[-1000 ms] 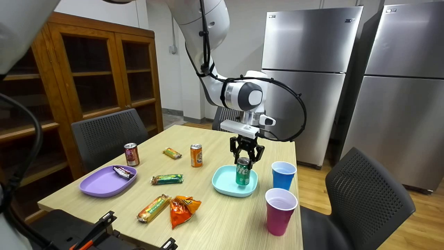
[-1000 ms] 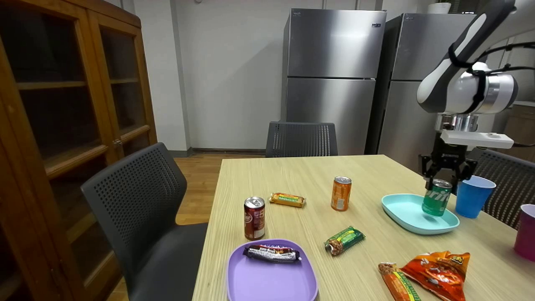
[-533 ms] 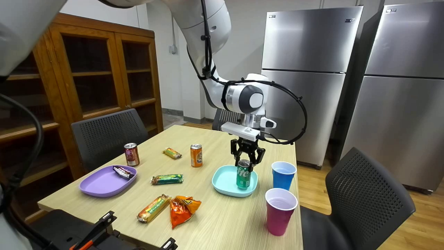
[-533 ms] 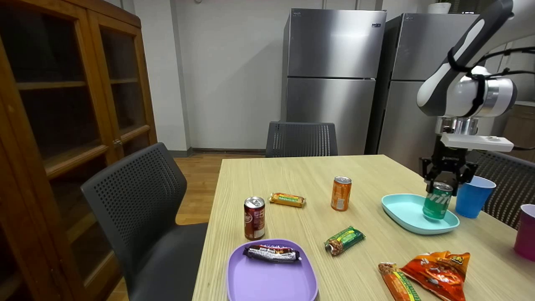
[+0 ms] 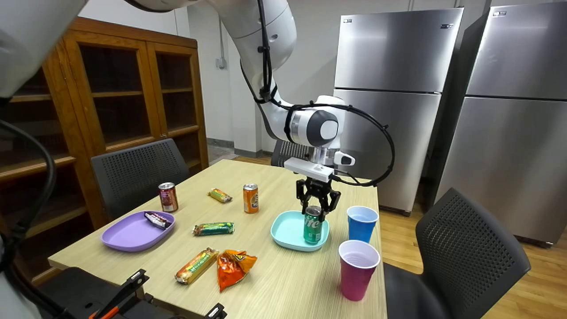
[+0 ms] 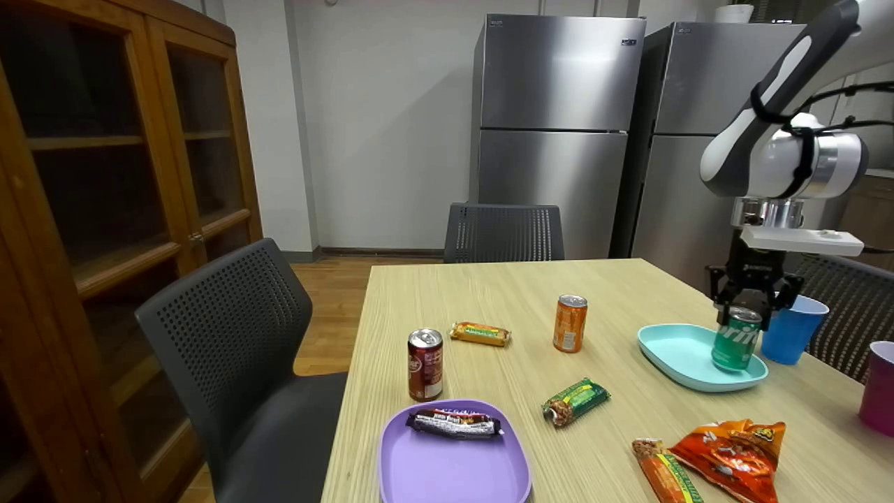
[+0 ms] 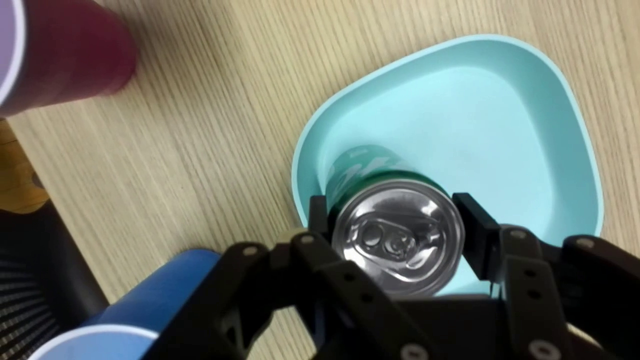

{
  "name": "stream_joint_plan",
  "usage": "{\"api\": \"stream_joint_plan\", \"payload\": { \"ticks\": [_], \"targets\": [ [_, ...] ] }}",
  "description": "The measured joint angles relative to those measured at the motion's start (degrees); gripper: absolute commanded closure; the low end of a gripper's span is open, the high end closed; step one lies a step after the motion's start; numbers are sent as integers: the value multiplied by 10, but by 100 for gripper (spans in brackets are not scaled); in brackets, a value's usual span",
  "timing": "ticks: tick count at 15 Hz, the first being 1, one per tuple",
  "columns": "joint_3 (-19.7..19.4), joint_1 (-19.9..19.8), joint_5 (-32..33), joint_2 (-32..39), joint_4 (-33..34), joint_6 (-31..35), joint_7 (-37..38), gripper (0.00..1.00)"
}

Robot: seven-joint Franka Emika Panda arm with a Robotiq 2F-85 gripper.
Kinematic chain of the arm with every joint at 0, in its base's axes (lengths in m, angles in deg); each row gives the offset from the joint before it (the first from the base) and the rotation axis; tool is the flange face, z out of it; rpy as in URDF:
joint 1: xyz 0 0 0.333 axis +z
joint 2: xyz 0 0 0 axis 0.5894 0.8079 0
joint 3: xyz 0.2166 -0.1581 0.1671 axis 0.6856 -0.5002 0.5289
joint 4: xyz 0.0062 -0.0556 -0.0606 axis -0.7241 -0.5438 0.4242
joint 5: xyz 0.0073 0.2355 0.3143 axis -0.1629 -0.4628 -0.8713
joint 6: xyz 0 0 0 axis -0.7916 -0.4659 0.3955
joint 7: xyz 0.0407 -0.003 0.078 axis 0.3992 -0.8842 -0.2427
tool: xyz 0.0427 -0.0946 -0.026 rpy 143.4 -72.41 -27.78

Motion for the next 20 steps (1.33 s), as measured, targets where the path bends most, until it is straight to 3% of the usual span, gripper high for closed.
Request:
{"api": "stream_joint_plan", "payload": {
  "ticks": [1,3,11,20],
  "targets": [
    [-1,0,0,0,0,0,0,4],
    [-2,0,1,0,0,0,0,0],
    [-3,3,2,-14,-12,1,-1,0],
    [-6,28,35,-136,-142,10,0,0]
  ]
}}
